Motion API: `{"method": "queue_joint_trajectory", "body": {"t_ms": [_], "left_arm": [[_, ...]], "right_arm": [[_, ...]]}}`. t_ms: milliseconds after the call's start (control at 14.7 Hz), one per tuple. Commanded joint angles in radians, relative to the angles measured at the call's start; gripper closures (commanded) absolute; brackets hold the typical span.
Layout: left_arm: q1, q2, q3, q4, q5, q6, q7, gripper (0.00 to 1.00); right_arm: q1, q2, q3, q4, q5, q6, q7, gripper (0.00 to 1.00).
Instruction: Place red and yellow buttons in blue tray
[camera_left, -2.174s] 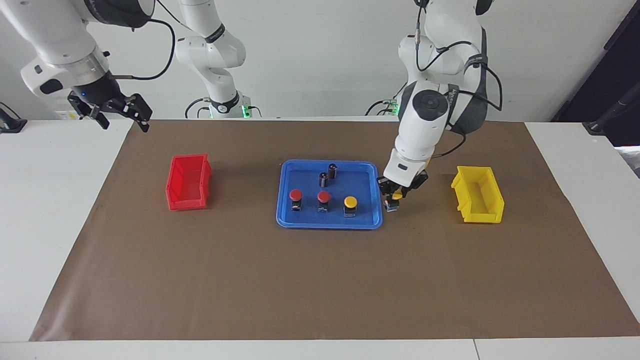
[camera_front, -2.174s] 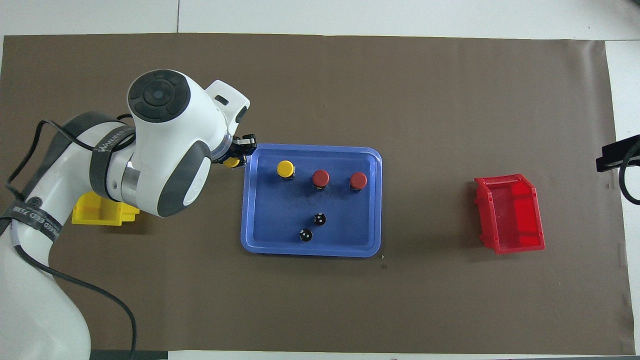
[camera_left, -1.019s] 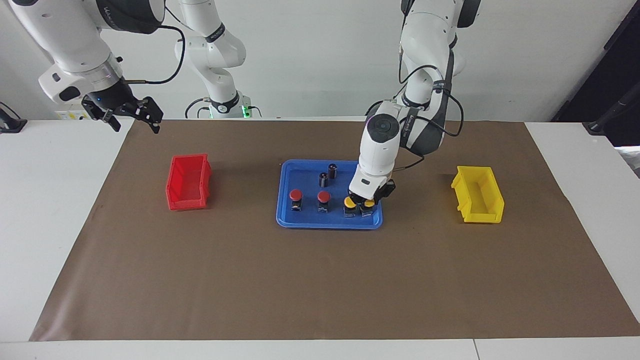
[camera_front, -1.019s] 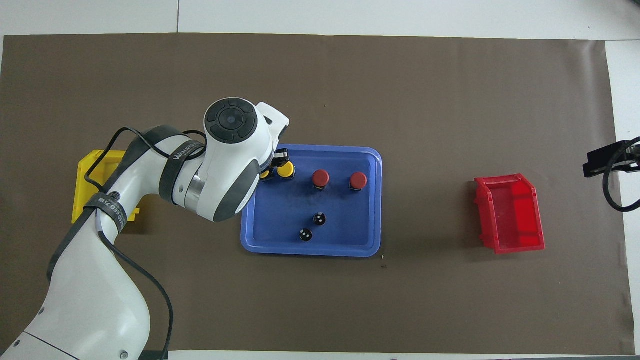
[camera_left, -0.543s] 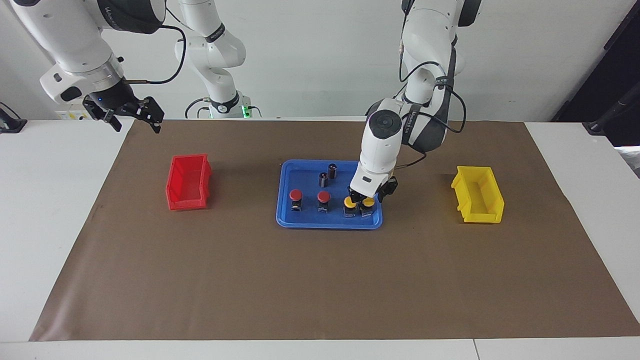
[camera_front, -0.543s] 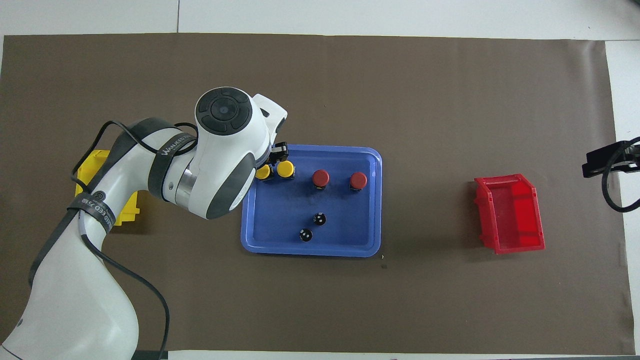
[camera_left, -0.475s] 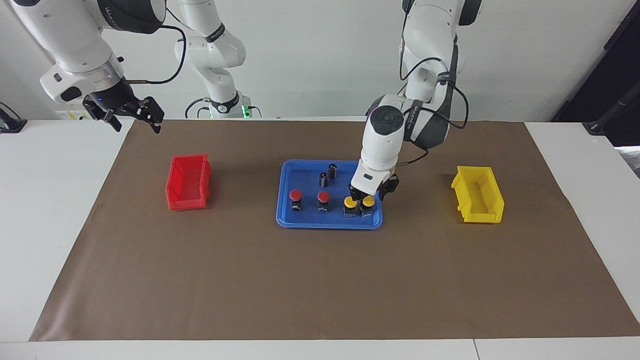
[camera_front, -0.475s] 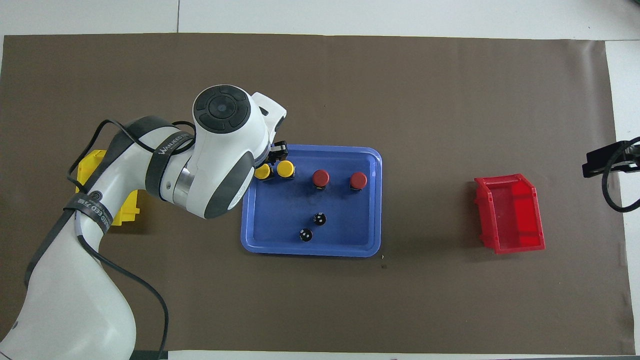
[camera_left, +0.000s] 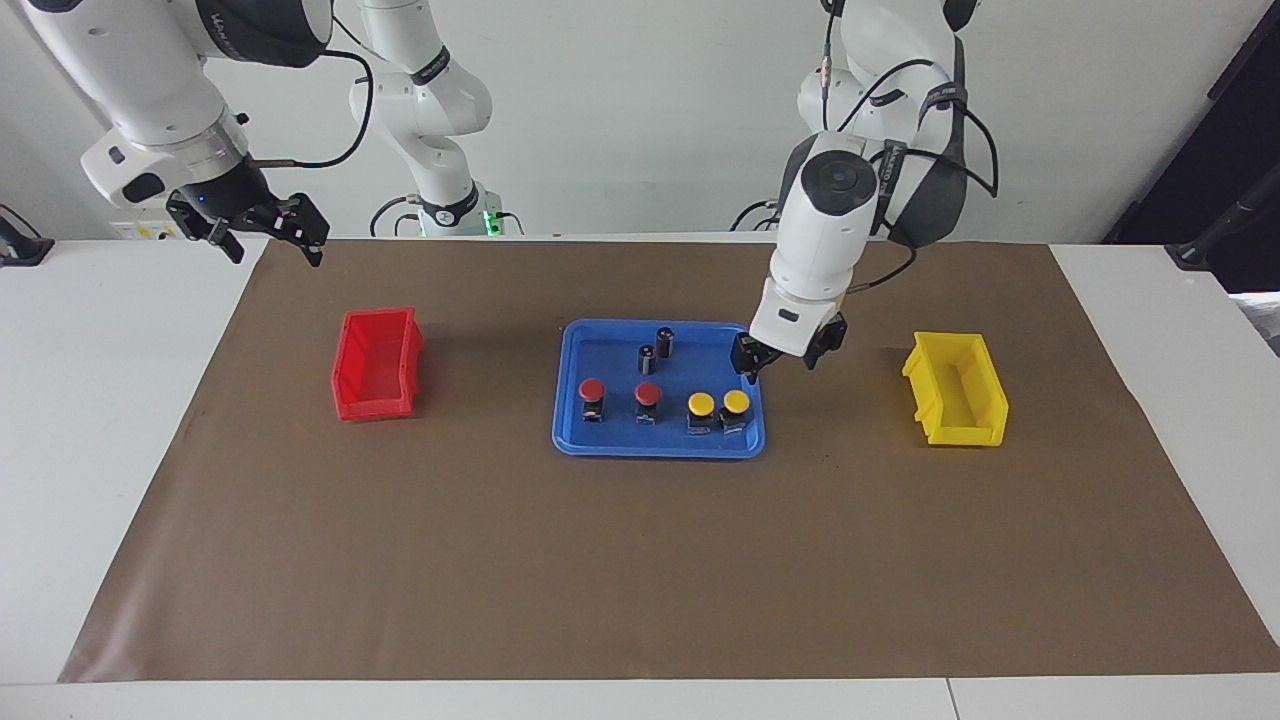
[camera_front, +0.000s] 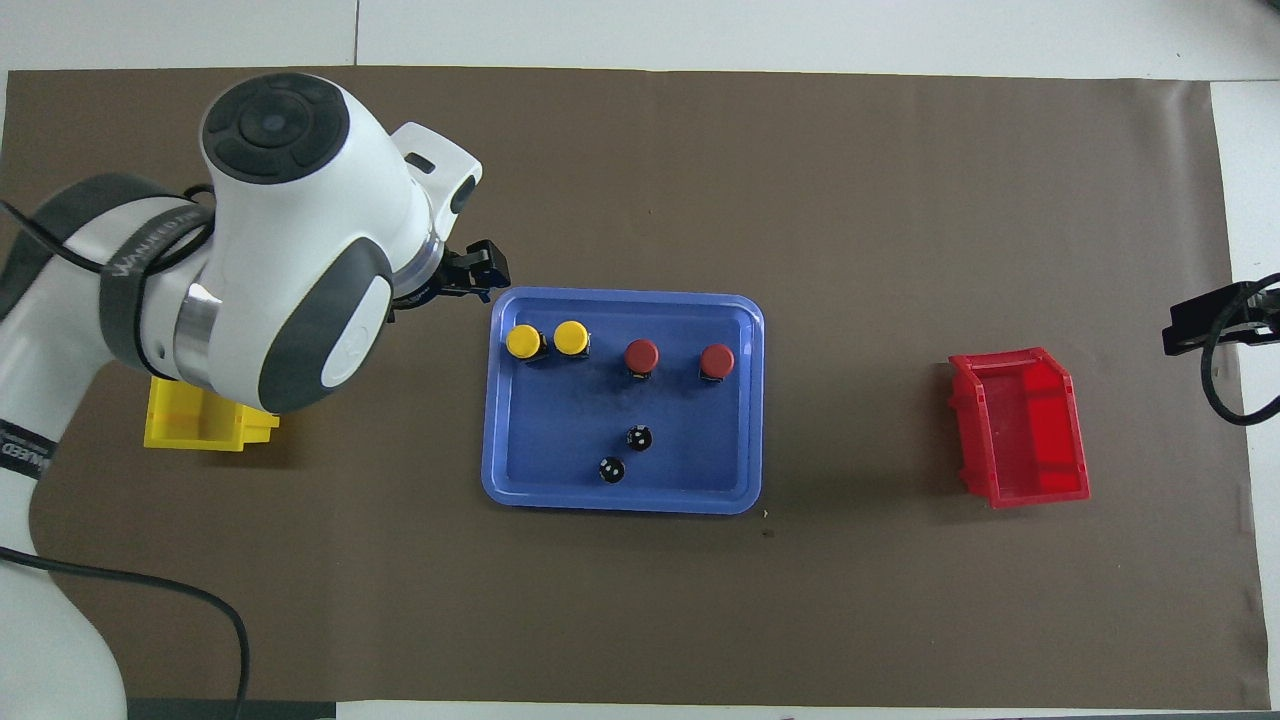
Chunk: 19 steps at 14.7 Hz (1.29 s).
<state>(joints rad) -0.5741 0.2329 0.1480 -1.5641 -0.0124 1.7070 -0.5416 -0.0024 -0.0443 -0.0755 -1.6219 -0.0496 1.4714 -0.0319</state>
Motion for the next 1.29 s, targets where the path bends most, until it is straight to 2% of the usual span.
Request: {"method": "queue_joint_trajectory", "body": {"t_ms": [0,204,408,611,815,1019,1223], "left_arm": [[0.069,0.016,-0.001,0.075,0.003,-0.090,0.145,0.00],[0.190,-0.062,0.015,0.068,0.002,-0.141,0.354,0.00],[0.315,-0.110,0.016,0.064,-0.003,-0.201,0.533,0.00],[0.405,-0.168,0.019,0.064,0.003,-0.240,0.574,0.00],[0.416,-0.214,0.021,0.064,0.005,-0.273,0.588,0.00],[0.412,-0.222,0.012,0.067,0.002,-0.339,0.591,0.00],[0.402,-0.257,0.004,0.061,0.000,-0.353,0.597,0.00]], "right_arm": [[0.002,-0.006,0.000,0.005,-0.007,-0.016,-0.008,0.00],[0.001,-0.006,0.000,0.004,-0.007,-0.016,-0.008,0.00],[0.002,-0.006,0.000,0.004,-0.007,-0.016,-0.008,0.00],[0.002,-0.006,0.000,0.004,-0.007,-0.016,-0.008,0.00],[0.002,-0.006,0.000,0.004,-0.007,-0.016,-0.008,0.00],[0.002,-0.006,0.000,0.004,-0.007,-0.016,-0.008,0.00],[0.002,-0.006,0.000,0.004,-0.007,-0.016,-0.008,0.00]]}}
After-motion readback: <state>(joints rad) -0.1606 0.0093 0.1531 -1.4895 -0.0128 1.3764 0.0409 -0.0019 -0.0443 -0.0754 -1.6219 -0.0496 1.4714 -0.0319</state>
